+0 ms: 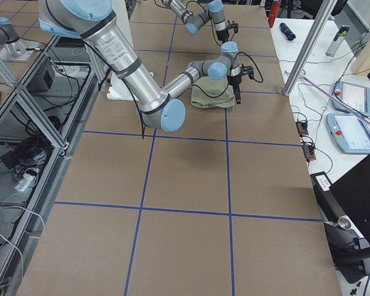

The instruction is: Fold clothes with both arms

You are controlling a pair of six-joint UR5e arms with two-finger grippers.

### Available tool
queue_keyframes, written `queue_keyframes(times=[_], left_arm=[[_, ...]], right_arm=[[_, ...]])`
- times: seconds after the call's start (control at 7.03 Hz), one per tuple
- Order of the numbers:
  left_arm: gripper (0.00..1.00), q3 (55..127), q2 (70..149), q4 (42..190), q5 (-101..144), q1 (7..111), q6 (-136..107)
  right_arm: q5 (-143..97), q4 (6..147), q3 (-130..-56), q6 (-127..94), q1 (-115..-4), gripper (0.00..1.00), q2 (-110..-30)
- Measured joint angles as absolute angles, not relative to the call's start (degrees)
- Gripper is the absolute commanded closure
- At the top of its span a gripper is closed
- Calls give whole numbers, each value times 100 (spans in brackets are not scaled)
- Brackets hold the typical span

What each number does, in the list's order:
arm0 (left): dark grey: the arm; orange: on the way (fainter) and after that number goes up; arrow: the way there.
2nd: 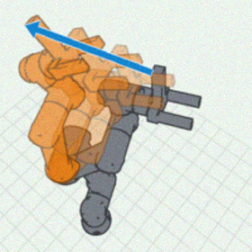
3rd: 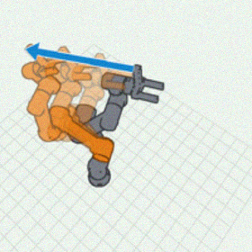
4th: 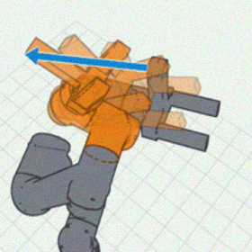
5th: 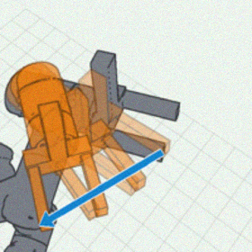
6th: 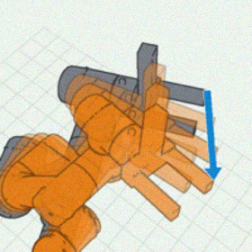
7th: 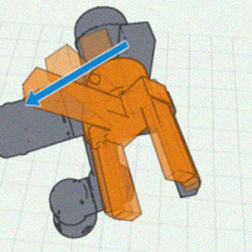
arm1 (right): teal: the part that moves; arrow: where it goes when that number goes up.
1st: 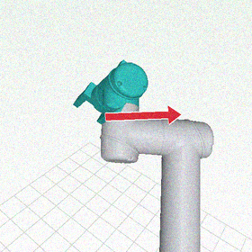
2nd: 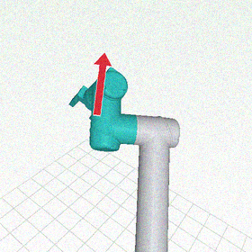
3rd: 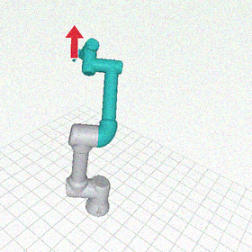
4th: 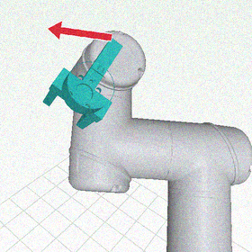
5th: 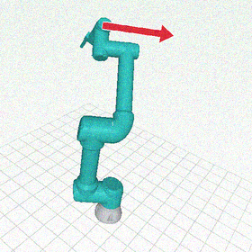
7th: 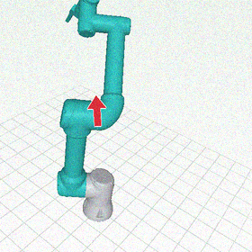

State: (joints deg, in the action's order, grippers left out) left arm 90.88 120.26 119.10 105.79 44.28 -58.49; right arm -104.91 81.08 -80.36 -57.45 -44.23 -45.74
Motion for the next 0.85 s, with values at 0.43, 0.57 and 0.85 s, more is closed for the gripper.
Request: queue_keyframes(times=[0.43, 0.57, 0.85], left_arm=[[0, 10579, 10767, 11040, 11092, 5158, -4226], [0, 11005, 10296, 10655, 11221, 5607, -3321], [0, 11300, 9498, 10038, 11715, 6960, -1002]], right_arm=[[-11570, 8676, -9102, -4620, -5402, 0, -5473], [-11799, 9126, -9424, -3662, -5868, 0, -5805], [-12312, 9790, -9678, -1400, -6990, 0, -6487]])
